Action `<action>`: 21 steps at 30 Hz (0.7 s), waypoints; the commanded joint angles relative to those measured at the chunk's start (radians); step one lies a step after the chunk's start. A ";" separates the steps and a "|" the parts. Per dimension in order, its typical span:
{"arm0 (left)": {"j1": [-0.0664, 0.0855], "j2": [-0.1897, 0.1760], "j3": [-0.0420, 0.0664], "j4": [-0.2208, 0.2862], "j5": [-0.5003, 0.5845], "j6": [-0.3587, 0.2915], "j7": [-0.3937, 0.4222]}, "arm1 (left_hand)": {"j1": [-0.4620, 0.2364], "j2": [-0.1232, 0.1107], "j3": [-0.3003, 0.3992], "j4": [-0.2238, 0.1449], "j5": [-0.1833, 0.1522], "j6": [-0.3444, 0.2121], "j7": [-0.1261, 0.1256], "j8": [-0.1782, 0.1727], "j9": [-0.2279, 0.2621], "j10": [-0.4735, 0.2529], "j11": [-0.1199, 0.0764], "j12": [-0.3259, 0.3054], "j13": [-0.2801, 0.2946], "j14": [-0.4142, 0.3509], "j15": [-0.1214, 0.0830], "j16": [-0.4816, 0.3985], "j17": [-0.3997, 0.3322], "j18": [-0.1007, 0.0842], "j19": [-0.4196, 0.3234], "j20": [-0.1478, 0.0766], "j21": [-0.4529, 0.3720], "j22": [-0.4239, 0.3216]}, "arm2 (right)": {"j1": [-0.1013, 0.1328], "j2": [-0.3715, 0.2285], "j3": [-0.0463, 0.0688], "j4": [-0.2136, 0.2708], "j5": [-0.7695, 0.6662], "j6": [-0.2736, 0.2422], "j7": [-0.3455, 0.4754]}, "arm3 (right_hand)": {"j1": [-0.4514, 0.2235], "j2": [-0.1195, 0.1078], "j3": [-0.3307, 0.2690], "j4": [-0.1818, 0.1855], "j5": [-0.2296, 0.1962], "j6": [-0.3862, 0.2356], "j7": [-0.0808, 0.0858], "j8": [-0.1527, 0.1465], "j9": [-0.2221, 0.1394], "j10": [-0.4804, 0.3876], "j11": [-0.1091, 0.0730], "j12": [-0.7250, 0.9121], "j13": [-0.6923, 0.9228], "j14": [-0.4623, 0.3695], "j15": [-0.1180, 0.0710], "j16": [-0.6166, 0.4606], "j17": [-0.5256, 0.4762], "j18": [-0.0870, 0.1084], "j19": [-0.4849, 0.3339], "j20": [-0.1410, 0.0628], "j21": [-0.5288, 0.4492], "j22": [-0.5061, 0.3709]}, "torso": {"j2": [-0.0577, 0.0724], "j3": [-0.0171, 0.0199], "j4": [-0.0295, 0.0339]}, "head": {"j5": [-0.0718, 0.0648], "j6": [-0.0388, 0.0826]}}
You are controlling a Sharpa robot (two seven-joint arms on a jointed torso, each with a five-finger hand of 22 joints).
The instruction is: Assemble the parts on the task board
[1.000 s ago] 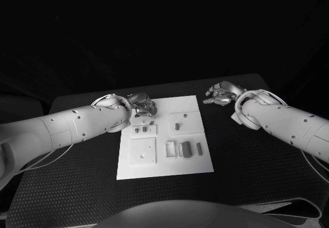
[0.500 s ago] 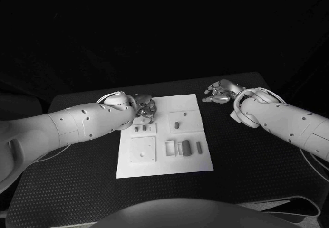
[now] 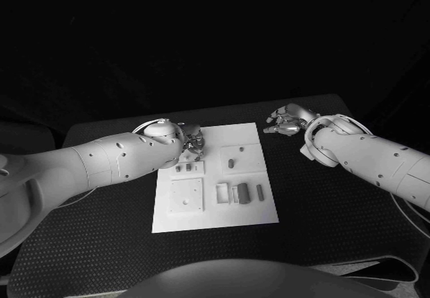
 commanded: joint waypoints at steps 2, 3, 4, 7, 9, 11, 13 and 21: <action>0.001 0.010 0.000 -0.005 -0.013 0.070 -0.037 | 0.002 0.010 0.008 0.004 0.002 0.008 -0.003 0.008 -0.001 0.039 0.013 -0.011 -0.001 0.012 -0.002 -0.004 0.000 0.137 0.012 0.001 -0.004 0.002 | 0.000 0.001 0.000 0.000 -0.007 0.011 0.007 | -0.006 0.001 0.000 0.000 -0.001 0.000 0.009 0.005 -0.001 -0.008 -0.001 0.007 -0.001 -0.008 -0.001 -0.004 -0.001 0.015 0.001 -0.006 -0.007 0.016 | 0.000 -0.0002 0.0007 | -0.001 0.000; 0.001 0.013 0.000 -0.007 -0.013 0.077 -0.040 | 0.005 0.013 0.011 0.003 0.004 0.011 -0.004 0.010 0.000 0.046 0.012 -0.013 0.000 0.015 -0.003 -0.004 0.000 0.137 0.015 0.000 -0.003 0.003 | 0.000 0.002 0.000 0.000 -0.007 0.011 0.007 | -0.006 0.001 0.000 0.000 -0.001 0.000 0.009 0.005 -0.001 -0.008 -0.001 0.007 -0.001 -0.008 -0.001 -0.004 -0.001 0.015 0.001 -0.006 -0.007 0.016 | 0.000 0.0000 0.0003 | -0.001 0.000; 0.001 0.015 0.000 -0.009 -0.013 0.081 -0.044 | 0.008 0.015 0.014 0.002 0.005 0.015 -0.006 0.012 0.000 0.056 0.010 -0.014 0.001 0.019 -0.005 -0.003 0.001 0.137 0.018 0.000 -0.001 0.004 | 0.000 0.002 0.000 0.000 -0.007 0.011 0.007 | -0.006 0.001 0.000 0.000 -0.001 0.000 0.009 0.005 -0.001 -0.008 -0.001 0.007 -0.001 -0.008 -0.001 -0.004 -0.001 0.015 0.001 -0.006 -0.007 0.016 | 0.000 -0.0002 0.0001 | -0.002 0.000; 0.001 0.023 -0.001 -0.019 -0.013 0.100 -0.055 | 0.015 0.019 0.022 -0.003 0.006 0.019 -0.009 0.016 0.000 0.072 0.007 -0.023 0.002 0.025 -0.008 -0.004 0.000 0.136 0.023 -0.002 0.001 0.007 | 0.000 0.003 0.000 0.000 -0.007 0.010 0.007 | -0.006 0.001 0.000 0.000 -0.001 0.000 0.009 0.005 -0.002 -0.008 -0.001 0.007 -0.001 -0.008 -0.001 -0.004 -0.001 0.015 0.001 -0.006 -0.007 0.016 | 0.000 -0.0003 -0.0004 | -0.002 0.000; 0.001 0.029 -0.001 -0.027 -0.013 0.107 -0.055 | 0.015 0.022 0.024 -0.003 0.006 0.021 -0.009 0.017 0.000 0.079 0.006 -0.028 0.002 0.028 -0.009 -0.005 -0.001 0.135 0.024 -0.002 0.001 0.008 | 0.000 0.003 0.000 0.000 -0.007 0.011 0.007 | -0.006 0.001 0.000 0.000 -0.001 0.000 0.009 0.005 -0.002 -0.008 -0.001 0.007 -0.001 -0.008 -0.001 -0.004 -0.001 0.015 0.001 -0.006 -0.007 0.016 | 0.000 -0.0002 -0.0003 | -0.001 0.000; 0.001 0.033 -0.001 -0.034 -0.013 0.107 -0.054 | 0.015 0.027 0.028 -0.003 0.006 0.023 -0.010 0.019 0.000 0.087 0.004 -0.033 0.002 0.031 -0.010 -0.005 -0.001 0.134 0.026 -0.003 0.002 0.009 | 0.000 0.003 0.000 -0.001 -0.007 0.011 0.008 | -0.006 0.001 0.000 0.000 -0.001 0.000 0.009 0.005 -0.002 -0.008 -0.001 0.007 -0.001 -0.008 -0.001 -0.004 -0.001 0.015 0.001 -0.006 -0.007 0.016 | 0.000 0.0000 -0.0004 | -0.001 0.000; 0.001 0.038 -0.001 -0.042 -0.013 0.105 -0.052 | 0.016 0.029 0.030 -0.004 0.006 0.024 -0.011 0.019 0.000 0.090 0.004 -0.037 0.002 0.032 -0.011 -0.006 -0.001 0.133 0.027 -0.004 0.002 0.009 | 0.000 0.004 0.000 -0.001 -0.007 0.011 0.008 | -0.006 0.001 0.000 0.000 -0.001 0.000 0.009 0.005 -0.002 -0.008 -0.001 0.007 -0.001 -0.008 -0.001 -0.004 -0.001 0.015 0.001 -0.006 -0.007 0.016 | 0.000 -0.0001 -0.0002 | -0.002 0.000; 0.001 0.051 -0.003 -0.063 -0.002 0.107 -0.046 | 0.020 0.044 0.043 -0.003 0.004 0.027 -0.012 0.022 -0.001 0.103 0.003 -0.055 0.000 0.037 -0.011 -0.010 -0.003 0.130 0.029 -0.005 0.001 0.011 | 0.000 0.005 0.000 -0.001 -0.007 0.011 0.008 | -0.007 0.001 -0.001 0.000 -0.001 0.000 0.009 0.006 -0.002 -0.008 -0.001 0.007 -0.001 -0.008 -0.001 -0.004 -0.001 0.015 0.001 -0.006 -0.007 0.016 | 0.000 -0.0002 0.0003 | -0.002 0.000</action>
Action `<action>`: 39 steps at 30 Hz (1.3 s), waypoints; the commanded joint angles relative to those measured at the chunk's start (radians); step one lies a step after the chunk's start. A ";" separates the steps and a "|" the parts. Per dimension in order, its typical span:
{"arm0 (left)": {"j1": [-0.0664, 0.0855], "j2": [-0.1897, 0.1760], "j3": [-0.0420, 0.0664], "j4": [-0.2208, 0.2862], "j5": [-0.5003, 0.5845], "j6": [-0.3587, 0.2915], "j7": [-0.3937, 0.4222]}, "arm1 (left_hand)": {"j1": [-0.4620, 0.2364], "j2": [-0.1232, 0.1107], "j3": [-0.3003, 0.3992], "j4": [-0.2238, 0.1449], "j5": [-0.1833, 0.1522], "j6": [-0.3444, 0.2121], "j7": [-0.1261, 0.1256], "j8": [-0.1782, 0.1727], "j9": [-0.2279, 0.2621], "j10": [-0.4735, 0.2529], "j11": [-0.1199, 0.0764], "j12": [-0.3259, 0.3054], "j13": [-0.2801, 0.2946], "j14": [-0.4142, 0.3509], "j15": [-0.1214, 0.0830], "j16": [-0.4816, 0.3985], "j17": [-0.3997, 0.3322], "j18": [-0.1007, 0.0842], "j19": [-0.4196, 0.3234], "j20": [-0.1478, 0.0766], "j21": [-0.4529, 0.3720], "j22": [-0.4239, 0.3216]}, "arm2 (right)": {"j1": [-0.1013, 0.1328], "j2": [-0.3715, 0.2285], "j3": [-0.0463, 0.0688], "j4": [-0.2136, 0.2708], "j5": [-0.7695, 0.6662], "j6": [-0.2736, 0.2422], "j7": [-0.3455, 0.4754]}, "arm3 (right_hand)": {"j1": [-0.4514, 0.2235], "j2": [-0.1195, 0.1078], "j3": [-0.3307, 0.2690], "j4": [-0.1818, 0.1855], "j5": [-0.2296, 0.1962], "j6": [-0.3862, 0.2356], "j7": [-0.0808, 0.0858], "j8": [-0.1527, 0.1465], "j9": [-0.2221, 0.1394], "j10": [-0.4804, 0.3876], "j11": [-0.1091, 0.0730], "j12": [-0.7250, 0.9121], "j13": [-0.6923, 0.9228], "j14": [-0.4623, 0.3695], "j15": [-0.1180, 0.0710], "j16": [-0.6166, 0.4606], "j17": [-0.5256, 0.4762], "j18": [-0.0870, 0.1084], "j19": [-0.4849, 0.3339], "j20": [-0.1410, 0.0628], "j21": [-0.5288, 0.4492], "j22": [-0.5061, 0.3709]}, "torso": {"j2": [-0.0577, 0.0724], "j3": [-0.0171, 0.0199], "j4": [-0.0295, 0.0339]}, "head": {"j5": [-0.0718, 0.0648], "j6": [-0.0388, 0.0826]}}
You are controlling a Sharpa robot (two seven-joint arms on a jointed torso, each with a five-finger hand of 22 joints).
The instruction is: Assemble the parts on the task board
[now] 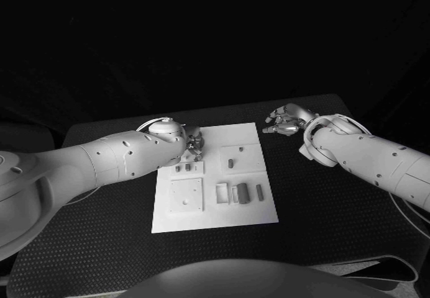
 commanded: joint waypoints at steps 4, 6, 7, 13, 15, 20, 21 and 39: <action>-0.002 0.010 -0.005 -0.009 0.021 0.027 0.004 | 0.006 0.016 0.020 0.000 -0.004 0.008 -0.001 0.007 -0.003 0.073 0.012 -0.020 -0.004 0.011 -0.002 -0.008 -0.002 0.128 0.010 -0.003 0.001 0.003 | 0.000 0.002 0.000 0.000 -0.007 0.011 0.008 | -0.007 0.001 -0.001 0.000 -0.001 0.000 0.009 0.006 -0.002 -0.008 -0.001 0.007 -0.001 -0.005 0.001 -0.004 -0.001 0.015 0.001 -0.006 -0.007 0.016 | 0.000 -0.0003 0.0009 | 0.000 0.000; -0.002 0.012 -0.006 -0.011 0.023 0.034 0.007 | 0.009 0.015 0.027 0.001 -0.005 0.008 -0.001 0.007 -0.004 0.080 0.011 -0.023 -0.003 0.012 -0.003 -0.008 -0.002 0.127 0.011 -0.003 0.001 0.003 | 0.000 0.003 0.000 -0.001 -0.007 0.011 0.008 | -0.007 0.001 -0.001 0.000 -0.001 0.000 0.009 0.006 -0.002 -0.008 -0.001 0.007 -0.001 -0.005 0.001 -0.004 -0.001 0.015 0.001 -0.006 -0.007 0.016 | 0.000 0.0003 0.0005 | 0.000 0.000; -0.002 0.013 -0.007 -0.011 0.025 0.036 0.007 | 0.009 0.015 0.028 0.001 -0.005 0.008 -0.001 0.007 -0.004 0.081 0.011 -0.024 -0.003 0.012 -0.004 -0.008 -0.002 0.127 0.011 -0.003 0.001 0.003 | 0.000 0.003 0.000 -0.001 -0.007 0.011 0.008 | -0.007 0.001 -0.001 0.000 -0.001 0.000 0.009 0.006 -0.002 -0.008 -0.001 0.007 -0.001 -0.005 0.001 -0.004 -0.001 0.015 0.001 -0.006 -0.007 0.016 | 0.000 0.0000 0.0004 | 0.000 0.000; -0.002 0.012 -0.014 -0.007 0.029 0.074 0.009 | 0.019 0.009 0.040 -0.006 -0.005 0.008 -0.001 0.008 -0.005 0.091 0.009 -0.034 -0.001 0.013 -0.005 -0.010 -0.002 0.124 0.012 -0.004 0.001 0.006 | 0.000 0.003 0.000 -0.001 -0.007 0.011 0.008 | -0.007 0.001 -0.001 0.000 -0.001 0.000 0.009 0.006 -0.002 -0.008 -0.001 0.007 -0.001 -0.005 0.001 -0.004 -0.001 0.015 0.001 -0.006 -0.007 0.016 | 0.000 -0.0002 0.0006 | -0.002 0.000; -0.002 0.010 -0.015 -0.005 0.029 0.089 0.009 | 0.022 0.005 0.042 -0.011 -0.005 0.009 -0.001 0.010 -0.006 0.104 0.007 -0.035 0.002 0.014 -0.007 -0.010 -0.001 0.122 0.013 -0.005 0.002 0.008 | 0.000 0.002 0.000 -0.001 -0.007 0.012 0.008 | -0.007 0.001 -0.001 0.000 -0.001 0.000 0.009 0.006 -0.002 -0.008 -0.001 0.007 -0.001 -0.005 0.001 -0.004 -0.001 0.015 0.001 -0.006 -0.007 0.016 | 0.000 -0.0004 0.0008 | -0.003 0.000; -0.002 0.009 -0.016 -0.004 0.029 0.096 0.008 | 0.000 -0.008 0.024 -0.011 -0.005 0.008 -0.001 0.010 -0.007 0.122 0.003 -0.042 0.008 0.015 -0.010 -0.011 0.000 0.119 0.013 -0.007 0.003 0.012 | 0.000 0.002 0.000 -0.001 -0.007 0.012 0.008 | -0.007 0.001 -0.001 0.000 -0.001 0.000 0.009 0.006 -0.002 -0.008 -0.001 0.007 -0.001 -0.005 0.001 -0.004 -0.001 0.015 0.001 -0.006 -0.007 0.016 | 0.000 -0.0006 0.0014 | -0.003 0.000; -0.002 0.010 -0.016 -0.004 0.029 0.095 0.008 | -0.006 -0.012 0.018 -0.011 -0.005 0.005 -0.001 0.009 -0.008 0.123 0.003 -0.045 0.009 0.015 -0.011 -0.012 0.000 0.118 0.013 -0.008 0.002 0.012 | 0.000 0.002 0.000 -0.001 -0.007 0.012 0.008 | -0.007 0.001 -0.001 0.000 -0.001 0.000 0.009 0.006 -0.002 -0.008 -0.001 0.007 -0.001 -0.005 0.001 -0.004 -0.001 0.015 0.001 -0.006 -0.007 0.016 | 0.000 -0.0010 0.0013 | -0.002 0.000; -0.002 0.014 -0.039 -0.008 0.023 0.082 0.003 | -0.048 -0.024 -0.019 -0.002 -0.007 -0.063 0.017 -0.021 -0.027 0.106 0.017 -0.106 0.002 0.015 0.002 -0.020 0.002 0.122 0.013 -0.006 -0.010 0.012 | 0.000 0.004 0.000 -0.002 -0.007 0.013 0.009 | -0.007 0.001 -0.001 0.001 -0.001 0.001 0.009 0.006 -0.002 -0.008 -0.001 0.007 -0.001 -0.005 0.001 -0.004 -0.002 0.015 0.002 -0.006 -0.007 0.016 | 0.000 -0.0015 0.0010 | 0.001 0.000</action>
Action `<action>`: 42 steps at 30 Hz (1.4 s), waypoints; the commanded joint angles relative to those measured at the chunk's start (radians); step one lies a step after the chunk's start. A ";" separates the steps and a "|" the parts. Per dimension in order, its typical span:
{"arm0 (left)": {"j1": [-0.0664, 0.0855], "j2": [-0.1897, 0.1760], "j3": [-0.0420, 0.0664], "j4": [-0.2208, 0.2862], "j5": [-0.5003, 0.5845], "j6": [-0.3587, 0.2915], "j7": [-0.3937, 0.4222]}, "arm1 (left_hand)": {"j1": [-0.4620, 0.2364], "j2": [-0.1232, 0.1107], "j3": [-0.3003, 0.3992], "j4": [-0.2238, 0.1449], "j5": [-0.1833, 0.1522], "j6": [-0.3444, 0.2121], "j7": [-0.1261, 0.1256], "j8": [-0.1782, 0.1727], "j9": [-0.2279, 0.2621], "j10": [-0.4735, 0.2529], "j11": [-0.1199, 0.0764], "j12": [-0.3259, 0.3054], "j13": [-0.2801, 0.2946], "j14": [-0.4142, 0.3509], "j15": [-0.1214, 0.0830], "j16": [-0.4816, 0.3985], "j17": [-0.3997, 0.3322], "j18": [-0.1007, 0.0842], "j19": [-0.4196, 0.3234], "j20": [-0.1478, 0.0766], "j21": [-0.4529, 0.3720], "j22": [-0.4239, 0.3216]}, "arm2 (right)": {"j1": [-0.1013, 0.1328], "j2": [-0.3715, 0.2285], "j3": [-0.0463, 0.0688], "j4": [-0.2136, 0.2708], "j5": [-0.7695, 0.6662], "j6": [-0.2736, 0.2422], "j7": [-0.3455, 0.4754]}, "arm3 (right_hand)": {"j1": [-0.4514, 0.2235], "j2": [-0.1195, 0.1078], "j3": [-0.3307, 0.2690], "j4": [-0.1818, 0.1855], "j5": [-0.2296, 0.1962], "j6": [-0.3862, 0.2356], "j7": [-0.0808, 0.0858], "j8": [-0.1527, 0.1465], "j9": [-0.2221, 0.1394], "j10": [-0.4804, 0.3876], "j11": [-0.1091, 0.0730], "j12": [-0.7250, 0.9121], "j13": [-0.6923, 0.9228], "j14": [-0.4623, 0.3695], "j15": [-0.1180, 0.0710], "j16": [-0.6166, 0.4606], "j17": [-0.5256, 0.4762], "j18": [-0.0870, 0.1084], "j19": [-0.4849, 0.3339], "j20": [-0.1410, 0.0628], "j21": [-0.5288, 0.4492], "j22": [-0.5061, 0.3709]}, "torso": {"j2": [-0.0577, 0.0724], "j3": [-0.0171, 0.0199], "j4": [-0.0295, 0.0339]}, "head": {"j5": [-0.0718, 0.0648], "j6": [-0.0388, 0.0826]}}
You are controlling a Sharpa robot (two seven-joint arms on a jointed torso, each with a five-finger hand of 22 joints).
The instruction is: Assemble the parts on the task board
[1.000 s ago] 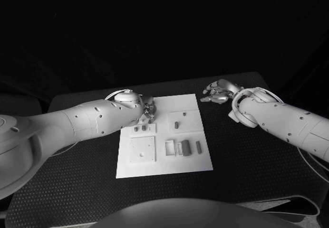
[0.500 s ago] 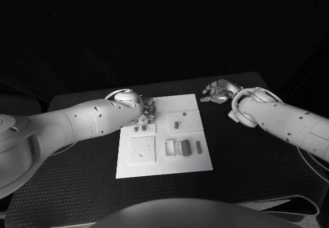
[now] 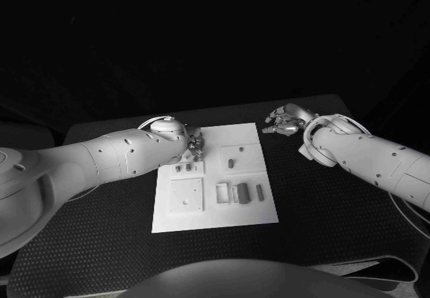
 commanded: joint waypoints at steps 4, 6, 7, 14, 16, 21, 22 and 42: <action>-0.020 0.003 -0.016 0.000 0.006 0.055 -0.005 | 0.004 0.010 0.001 -0.003 -0.006 -0.037 0.031 0.001 -0.009 0.064 0.031 -0.014 -0.010 -0.005 0.005 -0.006 0.002 0.126 0.002 -0.003 -0.008 0.001 | 0.000 0.002 0.000 -0.001 -0.007 0.012 0.008 | -0.008 0.001 -0.001 0.001 -0.001 0.001 0.009 0.006 -0.001 -0.008 -0.001 0.003 -0.002 -0.005 0.001 -0.004 -0.002 0.015 -0.002 -0.006 -0.007 0.016 | 0.000 0.0003 -0.0007 | 0.002 0.000; -0.020 0.001 -0.017 0.001 0.003 0.061 -0.007 | 0.013 0.016 0.007 -0.005 -0.006 -0.031 0.031 0.006 -0.007 0.070 0.031 -0.015 -0.010 -0.002 0.004 -0.005 0.002 0.128 0.005 -0.002 -0.007 0.001 | 0.000 0.002 0.000 -0.001 -0.007 0.012 0.008 | -0.008 0.001 -0.001 0.001 -0.001 0.001 0.009 0.006 -0.001 -0.008 -0.001 0.003 -0.002 -0.005 0.001 -0.004 -0.002 0.015 -0.002 -0.006 -0.007 0.016 | 0.000 0.0004 -0.0007 | 0.002 0.000; -0.020 -0.001 -0.017 0.001 0.001 0.066 -0.008 | 0.021 0.020 0.011 -0.007 -0.006 -0.028 0.030 0.008 -0.007 0.074 0.030 -0.015 -0.009 0.000 0.003 -0.005 0.002 0.129 0.006 -0.002 -0.007 0.001 | 0.000 0.002 0.000 -0.001 -0.007 0.012 0.008 | -0.008 0.001 -0.001 0.001 -0.001 0.001 0.009 0.006 -0.001 -0.008 -0.001 0.003 -0.002 -0.006 0.001 -0.004 -0.002 0.015 -0.002 -0.006 -0.007 0.016 | 0.000 0.0005 -0.0007 | 0.002 0.000; -0.020 -0.005 -0.019 0.003 0.000 0.085 -0.011 | 0.064 0.024 0.043 -0.014 -0.006 -0.017 0.025 0.020 -0.004 0.102 0.024 -0.018 -0.007 0.008 -0.002 -0.007 0.002 0.127 0.013 -0.003 -0.006 0.004 | -0.001 0.002 0.000 -0.001 -0.007 0.012 0.009 | -0.008 0.001 -0.001 0.001 -0.001 0.002 0.009 0.007 -0.001 -0.008 -0.001 0.003 -0.002 -0.006 0.001 -0.003 -0.002 0.015 -0.002 -0.006 -0.007 0.016 | 0.000 -0.0002 0.0004 | 0.003 0.000; -0.020 -0.006 -0.019 0.003 0.000 0.088 -0.011 | 0.069 0.024 0.046 -0.014 -0.006 -0.017 0.025 0.022 -0.003 0.110 0.023 -0.018 -0.005 0.010 -0.003 -0.007 0.002 0.126 0.014 -0.003 -0.005 0.005 | -0.001 0.002 0.000 -0.001 -0.007 0.012 0.009 | -0.008 0.001 -0.001 0.001 -0.001 0.002 0.009 0.007 -0.001 -0.008 -0.001 0.003 -0.002 -0.006 0.001 -0.003 -0.002 0.015 -0.002 -0.006 -0.007 0.016 | 0.000 -0.0004 0.0003 | 0.003 0.000; -0.022 -0.006 -0.021 0.002 0.000 0.079 -0.008 | 0.073 0.022 0.048 -0.015 -0.006 -0.019 0.024 0.022 -0.004 0.117 0.022 -0.019 -0.005 0.011 -0.004 -0.008 0.002 0.125 0.015 -0.004 -0.005 0.006 | -0.001 0.003 0.000 -0.001 -0.007 0.012 0.009 | -0.008 0.001 -0.001 0.001 -0.001 0.003 0.009 0.007 -0.001 -0.008 -0.001 0.003 -0.002 -0.006 0.000 -0.003 -0.002 0.015 -0.002 -0.006 -0.007 0.016 | 0.000 0.0004 -0.0006 | 0.005 0.000; -0.023 -0.005 -0.021 0.001 0.000 0.077 -0.008 | 0.073 0.022 0.048 -0.015 -0.006 -0.020 0.024 0.022 -0.004 0.118 0.022 -0.019 -0.005 0.011 -0.004 -0.009 0.002 0.125 0.015 -0.004 -0.005 0.006 | -0.001 0.003 0.000 -0.001 -0.007 0.012 0.009 | -0.008 0.001 -0.001 0.001 -0.001 0.003 0.008 0.007 -0.001 -0.008 -0.001 0.003 -0.002 -0.006 0.000 -0.003 -0.002 0.015 -0.002 -0.006 -0.007 0.016 | 0.000 0.0006 -0.0006 | 0.004 0.000; -0.028 -0.010 -0.042 0.021 0.017 0.054 0.025 | 0.083 0.013 0.050 -0.018 -0.007 -0.064 0.041 0.014 -0.011 0.096 0.038 -0.073 -0.025 0.010 0.011 -0.022 0.004 0.126 0.018 0.005 -0.018 0.004 | -0.001 0.002 0.000 -0.001 -0.007 0.011 0.009 | -0.009 0.001 -0.001 0.001 -0.001 0.004 0.008 0.008 -0.001 -0.008 -0.001 0.003 -0.002 -0.006 0.000 -0.003 -0.002 0.015 -0.002 -0.006 -0.007 0.016 | -0.001 0.0006 -0.0002 | 0.004 0.000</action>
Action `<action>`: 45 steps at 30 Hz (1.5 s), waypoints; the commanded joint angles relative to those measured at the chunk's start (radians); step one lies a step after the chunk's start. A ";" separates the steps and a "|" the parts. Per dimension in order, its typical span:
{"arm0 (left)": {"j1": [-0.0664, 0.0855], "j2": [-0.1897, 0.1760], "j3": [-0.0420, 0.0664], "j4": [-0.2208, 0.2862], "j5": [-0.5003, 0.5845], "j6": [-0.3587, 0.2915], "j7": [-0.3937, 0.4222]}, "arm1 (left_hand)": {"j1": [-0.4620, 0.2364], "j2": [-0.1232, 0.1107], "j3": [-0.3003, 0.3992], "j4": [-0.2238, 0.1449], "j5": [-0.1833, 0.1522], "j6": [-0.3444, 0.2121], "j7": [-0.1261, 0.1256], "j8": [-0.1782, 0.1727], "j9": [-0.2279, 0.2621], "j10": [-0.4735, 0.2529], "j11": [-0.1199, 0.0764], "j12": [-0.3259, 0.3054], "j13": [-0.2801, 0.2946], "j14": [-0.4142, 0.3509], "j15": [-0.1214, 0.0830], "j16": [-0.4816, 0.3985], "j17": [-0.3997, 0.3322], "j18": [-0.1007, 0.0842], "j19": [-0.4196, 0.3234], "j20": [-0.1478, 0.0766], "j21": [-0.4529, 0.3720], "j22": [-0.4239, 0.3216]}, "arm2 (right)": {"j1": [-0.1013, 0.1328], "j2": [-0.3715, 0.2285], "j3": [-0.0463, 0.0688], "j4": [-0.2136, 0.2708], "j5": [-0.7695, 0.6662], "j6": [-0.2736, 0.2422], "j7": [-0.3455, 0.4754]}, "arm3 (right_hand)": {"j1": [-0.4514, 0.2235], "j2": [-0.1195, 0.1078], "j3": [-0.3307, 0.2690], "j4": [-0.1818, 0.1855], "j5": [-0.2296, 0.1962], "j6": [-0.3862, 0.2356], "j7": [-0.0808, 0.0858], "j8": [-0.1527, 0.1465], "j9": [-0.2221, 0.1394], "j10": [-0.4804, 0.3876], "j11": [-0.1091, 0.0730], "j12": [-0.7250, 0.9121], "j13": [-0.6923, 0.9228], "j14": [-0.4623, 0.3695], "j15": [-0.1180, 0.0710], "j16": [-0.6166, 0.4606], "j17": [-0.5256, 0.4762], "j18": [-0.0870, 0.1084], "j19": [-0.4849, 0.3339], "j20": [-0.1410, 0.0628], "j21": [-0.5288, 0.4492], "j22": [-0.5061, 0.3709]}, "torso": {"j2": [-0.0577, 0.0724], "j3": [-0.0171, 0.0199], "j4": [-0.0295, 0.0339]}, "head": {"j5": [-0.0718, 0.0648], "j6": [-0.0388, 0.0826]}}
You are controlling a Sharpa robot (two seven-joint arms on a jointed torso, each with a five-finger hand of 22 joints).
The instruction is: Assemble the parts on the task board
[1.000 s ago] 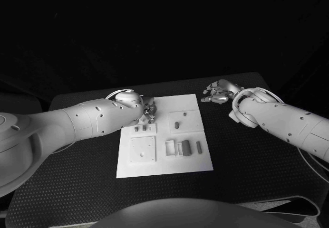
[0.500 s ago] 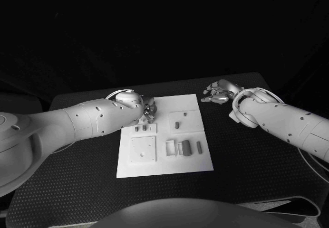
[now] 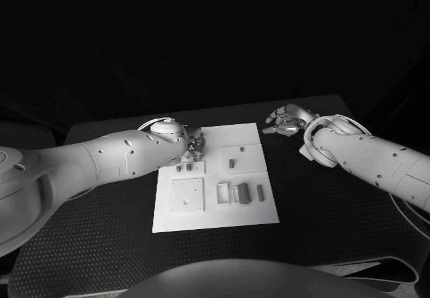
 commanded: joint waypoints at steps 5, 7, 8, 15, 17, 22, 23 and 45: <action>-0.029 -0.006 -0.023 0.020 -0.008 0.075 0.026 | 0.052 -0.017 0.007 -0.003 -0.003 -0.023 0.035 0.006 -0.281 -0.001 0.009 -0.001 0.000 -0.002 0.007 -0.003 0.004 0.141 0.004 0.004 -0.001 0.003 | -0.001 -0.001 0.000 0.000 -0.007 0.010 0.008 | -0.009 0.001 -0.001 0.001 -0.001 0.004 0.008 0.004 -0.001 -0.008 -0.001 0.004 -0.001 -0.007 -0.001 -0.003 -0.002 0.015 0.001 -0.009 -0.007 0.016 | 0.000 0.0000 -0.0001 | -0.003 0.000; -0.029 -0.009 -0.026 0.025 -0.015 0.073 0.033 | 0.063 -0.021 0.005 -0.003 -0.004 -0.022 0.035 0.009 -0.280 0.003 0.008 -0.002 -0.001 -0.001 0.006 -0.003 0.005 0.140 0.004 0.005 -0.001 0.004 | -0.001 -0.001 0.000 0.001 -0.007 0.010 0.008 | -0.009 0.001 -0.001 0.001 -0.001 0.004 0.008 0.004 -0.001 -0.008 -0.001 0.004 -0.001 -0.007 -0.001 -0.003 -0.002 0.015 0.001 -0.009 -0.007 0.016 | 0.000 -0.0002 -0.0001 | -0.003 0.000; -0.029 -0.009 -0.026 0.026 -0.016 0.072 0.035 | 0.067 -0.022 0.005 -0.003 -0.003 -0.021 0.034 0.010 -0.280 0.005 0.008 -0.003 -0.001 -0.001 0.006 -0.003 0.005 0.140 0.004 0.005 -0.001 0.005 | -0.001 -0.002 0.000 0.001 -0.007 0.010 0.008 | -0.009 0.001 -0.001 0.001 -0.001 0.004 0.008 0.004 -0.001 -0.008 -0.001 0.004 -0.001 -0.007 -0.001 -0.003 -0.002 0.015 0.001 -0.009 -0.007 0.016 | 0.000 -0.0003 0.0000 | -0.003 0.000; -0.029 -0.011 -0.029 0.029 -0.022 0.046 0.051 | 0.088 -0.017 0.006 -0.003 -0.003 -0.011 0.029 0.021 -0.276 0.028 0.002 0.001 0.002 0.001 0.000 -0.003 0.006 0.137 0.006 0.004 0.000 0.008 | -0.001 -0.001 0.000 0.001 -0.007 0.010 0.008 | -0.009 0.001 -0.001 0.001 -0.001 0.004 0.008 0.004 -0.001 -0.008 -0.001 0.004 -0.001 -0.007 -0.001 -0.003 -0.002 0.015 0.001 -0.009 -0.007 0.016 | 0.000 -0.0005 0.0002 | -0.004 0.000; -0.029 -0.012 -0.029 0.028 -0.022 0.035 0.055 | 0.095 -0.013 0.010 -0.002 -0.003 -0.010 0.028 0.022 -0.276 0.031 0.001 0.000 0.002 0.002 0.000 -0.004 0.007 0.136 0.006 0.004 0.000 0.009 | -0.001 -0.001 0.000 0.000 -0.007 0.010 0.008 | -0.009 0.001 -0.001 0.001 -0.001 0.004 0.008 0.004 -0.001 -0.008 -0.001 0.004 -0.001 -0.007 -0.001 -0.003 -0.002 0.015 0.001 -0.009 -0.007 0.016 | 0.000 -0.0007 -0.0002 | -0.003 0.000; -0.029 -0.015 -0.029 0.025 -0.022 0.012 0.064 | 0.110 -0.010 0.027 -0.001 -0.003 -0.011 0.028 0.024 -0.277 0.031 0.002 -0.007 0.001 0.002 0.000 -0.007 0.006 0.133 0.004 0.004 -0.002 0.010 | -0.002 -0.001 0.000 -0.001 -0.007 0.011 0.009 | -0.009 0.001 -0.001 0.001 -0.001 0.004 0.008 0.004 -0.001 -0.008 -0.001 0.004 -0.001 -0.007 -0.002 -0.003 -0.002 0.015 0.001 -0.009 -0.007 0.016 | 0.000 -0.0007 -0.0005 | -0.003 0.000; -0.029 -0.016 -0.029 0.026 -0.022 0.009 0.066 | 0.112 -0.012 0.031 -0.001 -0.003 -0.013 0.030 0.024 -0.277 0.027 0.003 -0.011 -0.001 0.001 0.002 -0.008 0.006 0.131 0.003 0.004 -0.003 0.009 | -0.002 -0.001 0.000 -0.001 -0.007 0.011 0.009 | -0.009 0.001 -0.001 0.001 -0.001 0.004 0.008 0.004 -0.001 -0.008 -0.002 0.004 -0.001 -0.007 -0.002 -0.003 -0.002 0.015 0.001 -0.009 -0.007 0.016 | 0.000 -0.0005 -0.0002 | -0.003 0.000; -0.028 -0.084 -0.019 0.080 0.108 -0.181 0.217 | 0.146 -0.017 0.090 -0.002 0.012 -0.013 0.028 0.034 -0.279 0.045 0.000 -0.014 0.000 0.001 -0.001 -0.016 0.009 0.125 0.004 0.002 -0.009 0.013 | -0.003 -0.005 0.000 0.000 -0.007 0.010 0.009 | -0.009 0.001 -0.001 0.001 -0.001 0.005 0.008 0.005 -0.001 -0.008 -0.002 0.005 -0.001 -0.007 -0.002 -0.003 -0.002 0.015 0.001 -0.010 -0.007 0.016 | -0.001 0.0003 0.0003 | -0.008 0.000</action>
